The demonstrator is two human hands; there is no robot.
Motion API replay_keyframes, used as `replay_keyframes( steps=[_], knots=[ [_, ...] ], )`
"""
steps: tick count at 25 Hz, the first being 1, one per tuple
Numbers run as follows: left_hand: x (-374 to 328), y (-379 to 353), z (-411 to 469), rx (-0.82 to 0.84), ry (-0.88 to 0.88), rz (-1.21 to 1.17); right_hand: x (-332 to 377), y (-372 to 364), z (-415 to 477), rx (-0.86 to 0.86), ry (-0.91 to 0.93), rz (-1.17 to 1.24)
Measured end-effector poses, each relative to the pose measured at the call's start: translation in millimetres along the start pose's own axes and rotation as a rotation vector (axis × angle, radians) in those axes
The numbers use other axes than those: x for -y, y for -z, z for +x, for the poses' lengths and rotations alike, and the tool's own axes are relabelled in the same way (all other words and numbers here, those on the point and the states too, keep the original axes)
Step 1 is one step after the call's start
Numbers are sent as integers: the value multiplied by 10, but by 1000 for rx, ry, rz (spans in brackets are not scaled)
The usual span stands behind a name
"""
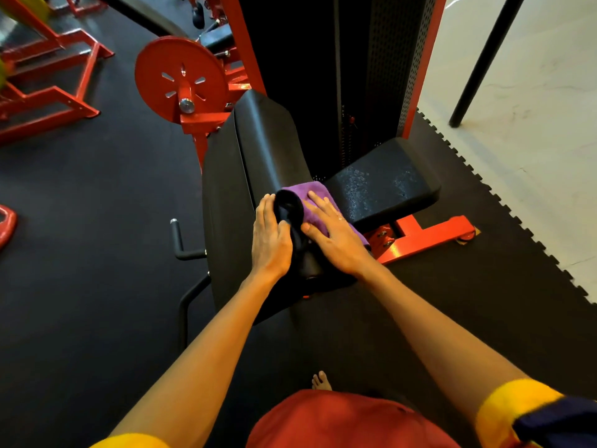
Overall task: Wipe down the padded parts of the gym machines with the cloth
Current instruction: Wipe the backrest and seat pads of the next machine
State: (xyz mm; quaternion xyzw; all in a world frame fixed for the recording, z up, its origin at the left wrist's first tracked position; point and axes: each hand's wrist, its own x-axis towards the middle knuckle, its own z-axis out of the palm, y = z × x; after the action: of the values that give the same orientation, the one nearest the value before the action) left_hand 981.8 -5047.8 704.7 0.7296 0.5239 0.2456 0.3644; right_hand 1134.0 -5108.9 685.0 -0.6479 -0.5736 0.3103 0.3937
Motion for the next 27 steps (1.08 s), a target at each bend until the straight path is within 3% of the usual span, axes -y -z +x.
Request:
replay_keyframes(
  steps=[7,9,12,15,18,20,24,27],
  knots=[
    [-23,-25,-36,28,-19,45,-287,8,1034,-31,-319,165],
    [-45,-21,-41,21,-10,51,-239,-9,1190,-34,-262,111],
    [-25,-49,-15,3,19,44,-88,7,929,24,-34,-54],
    [-3,-44,-7,-31,-7,20,-155,8,456,101,220,-45],
    [-74,-36,-21,-61,19,-17,-236,126,610,171,365,7],
    [-121,-48,-69,-75,63,15,-210,147,993,204,397,-1],
    [-224,-100,-165,-107,224,38,43,120,1827,207,262,-145],
    [-253,-134,-195,-181,284,-23,135,90,1692,241,354,-246]
  ],
)
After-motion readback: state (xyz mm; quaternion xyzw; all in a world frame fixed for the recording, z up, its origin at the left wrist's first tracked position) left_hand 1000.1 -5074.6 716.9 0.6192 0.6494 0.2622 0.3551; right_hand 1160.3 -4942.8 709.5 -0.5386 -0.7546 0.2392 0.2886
